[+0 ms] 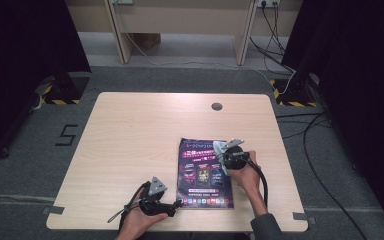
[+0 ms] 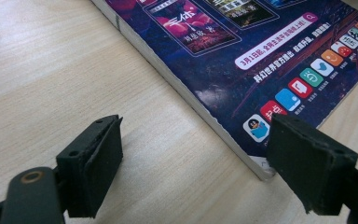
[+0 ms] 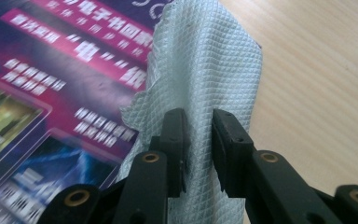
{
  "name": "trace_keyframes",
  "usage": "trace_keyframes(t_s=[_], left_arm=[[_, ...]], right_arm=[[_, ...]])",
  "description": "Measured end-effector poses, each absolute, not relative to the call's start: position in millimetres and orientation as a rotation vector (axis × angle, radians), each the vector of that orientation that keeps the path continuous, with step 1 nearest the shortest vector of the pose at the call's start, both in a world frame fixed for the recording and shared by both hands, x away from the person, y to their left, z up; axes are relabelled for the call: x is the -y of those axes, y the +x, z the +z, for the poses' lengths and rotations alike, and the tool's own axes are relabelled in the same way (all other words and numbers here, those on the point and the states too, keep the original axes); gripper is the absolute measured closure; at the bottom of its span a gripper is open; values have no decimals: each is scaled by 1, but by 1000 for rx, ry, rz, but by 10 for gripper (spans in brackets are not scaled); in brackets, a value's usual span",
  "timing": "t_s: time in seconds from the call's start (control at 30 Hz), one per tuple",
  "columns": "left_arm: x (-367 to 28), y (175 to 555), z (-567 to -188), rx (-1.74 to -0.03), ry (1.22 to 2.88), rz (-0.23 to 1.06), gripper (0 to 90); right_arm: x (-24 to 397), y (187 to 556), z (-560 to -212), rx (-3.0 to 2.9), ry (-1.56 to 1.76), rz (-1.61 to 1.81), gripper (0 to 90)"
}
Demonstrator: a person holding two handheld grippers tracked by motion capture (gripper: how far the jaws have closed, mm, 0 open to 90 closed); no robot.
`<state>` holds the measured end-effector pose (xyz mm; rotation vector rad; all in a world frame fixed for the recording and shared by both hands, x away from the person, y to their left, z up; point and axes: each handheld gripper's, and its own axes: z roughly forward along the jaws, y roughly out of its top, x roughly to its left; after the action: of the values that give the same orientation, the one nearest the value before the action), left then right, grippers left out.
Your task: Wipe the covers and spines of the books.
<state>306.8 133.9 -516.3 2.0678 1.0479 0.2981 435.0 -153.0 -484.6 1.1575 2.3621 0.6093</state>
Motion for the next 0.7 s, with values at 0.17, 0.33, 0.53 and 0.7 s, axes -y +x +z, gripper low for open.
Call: trace_keyframes(t_s=[0.17,0.33,0.53,0.7], left_arm=[[-134,307,-516,-1049,2067,301,177],[-134,307,-516,-1048,2066,299,177],[-134,307,-516,-1049,2067,299,177],[-134,307,-516,-1047,2070,297,177]], right_arm=[[148,456,-483,-2343,1185,568,753],[143,474,-482,-2326,1197,515,754],[134,486,-483,-2298,1197,461,773],[128,484,-483,-2314,1140,446,774]])
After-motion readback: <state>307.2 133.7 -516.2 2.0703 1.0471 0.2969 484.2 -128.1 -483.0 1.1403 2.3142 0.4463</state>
